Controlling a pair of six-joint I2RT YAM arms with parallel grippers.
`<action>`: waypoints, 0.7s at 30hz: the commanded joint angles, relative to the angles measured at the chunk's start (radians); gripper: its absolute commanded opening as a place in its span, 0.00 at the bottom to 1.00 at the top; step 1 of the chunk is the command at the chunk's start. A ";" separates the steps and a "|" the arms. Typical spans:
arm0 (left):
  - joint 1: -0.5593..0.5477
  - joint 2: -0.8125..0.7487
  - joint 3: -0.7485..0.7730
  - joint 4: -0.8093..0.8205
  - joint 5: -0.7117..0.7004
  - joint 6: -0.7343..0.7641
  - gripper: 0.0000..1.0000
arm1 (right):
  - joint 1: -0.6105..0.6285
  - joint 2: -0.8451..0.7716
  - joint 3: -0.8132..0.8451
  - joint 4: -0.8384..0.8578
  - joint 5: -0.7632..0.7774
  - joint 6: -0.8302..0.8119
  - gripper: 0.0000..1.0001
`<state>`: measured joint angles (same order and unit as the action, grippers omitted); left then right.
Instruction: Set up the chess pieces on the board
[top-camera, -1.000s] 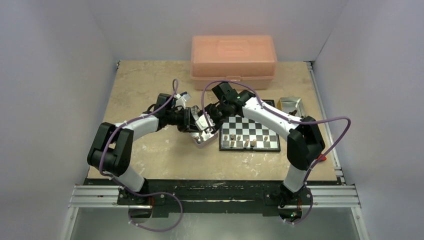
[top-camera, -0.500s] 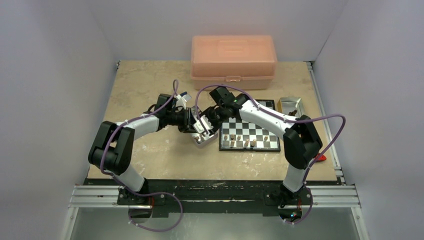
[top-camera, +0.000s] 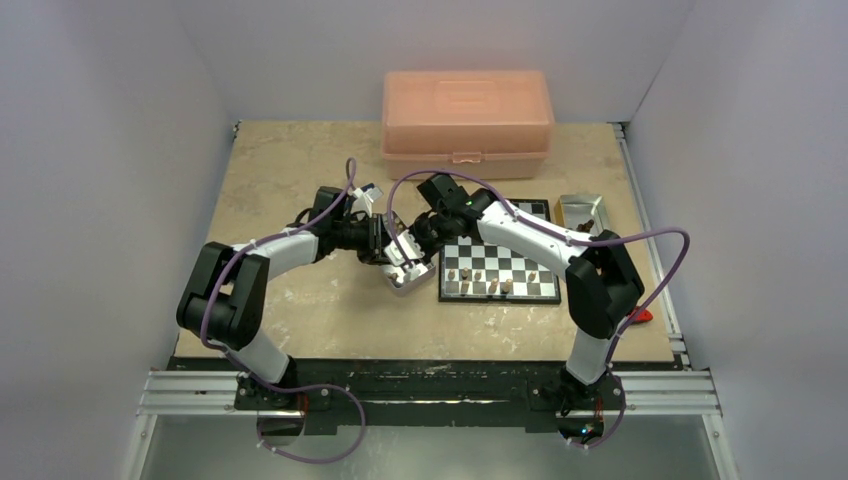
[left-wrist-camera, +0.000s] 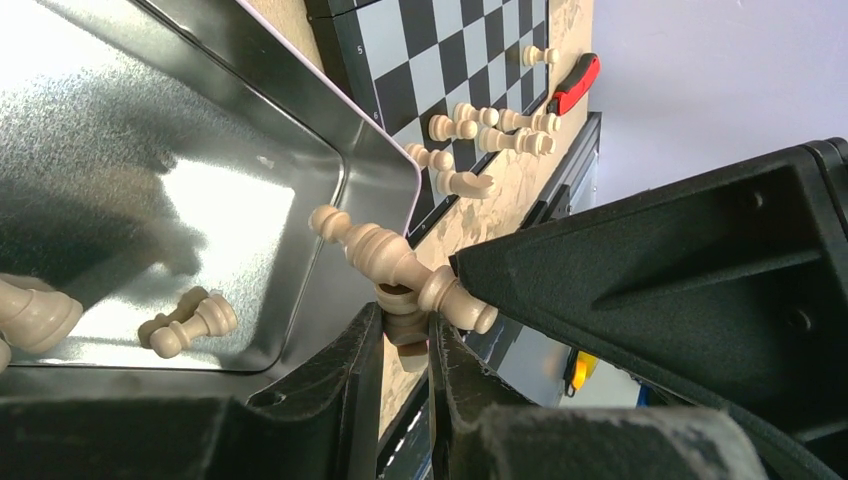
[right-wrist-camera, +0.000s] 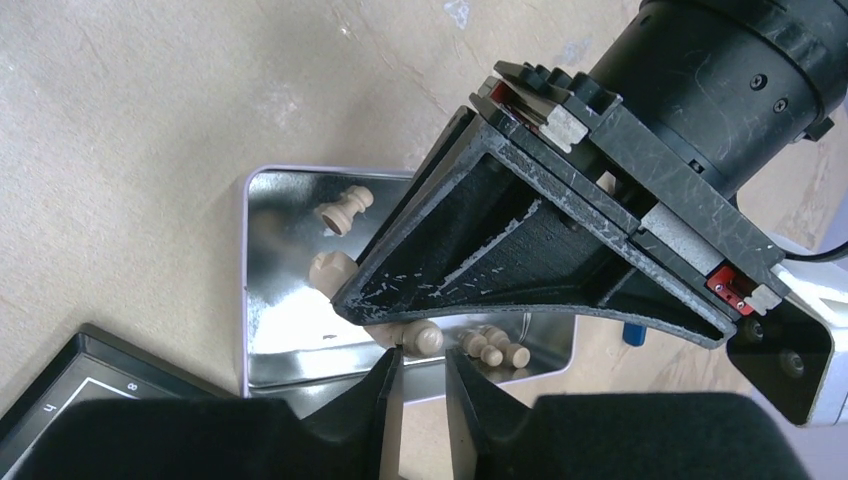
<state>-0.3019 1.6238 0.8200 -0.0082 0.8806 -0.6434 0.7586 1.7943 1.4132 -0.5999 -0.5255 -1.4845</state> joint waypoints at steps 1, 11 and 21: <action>0.007 0.007 -0.007 0.042 0.029 -0.001 0.00 | 0.005 0.009 -0.005 0.023 0.018 0.022 0.22; 0.009 0.011 -0.003 0.032 0.030 0.004 0.00 | 0.008 0.003 -0.008 -0.005 -0.004 0.012 0.40; 0.009 0.008 0.006 0.010 0.032 0.017 0.00 | 0.020 0.018 0.007 -0.016 -0.013 0.015 0.39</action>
<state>-0.3019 1.6329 0.8200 -0.0154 0.8864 -0.6430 0.7681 1.7962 1.4075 -0.6064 -0.5156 -1.4746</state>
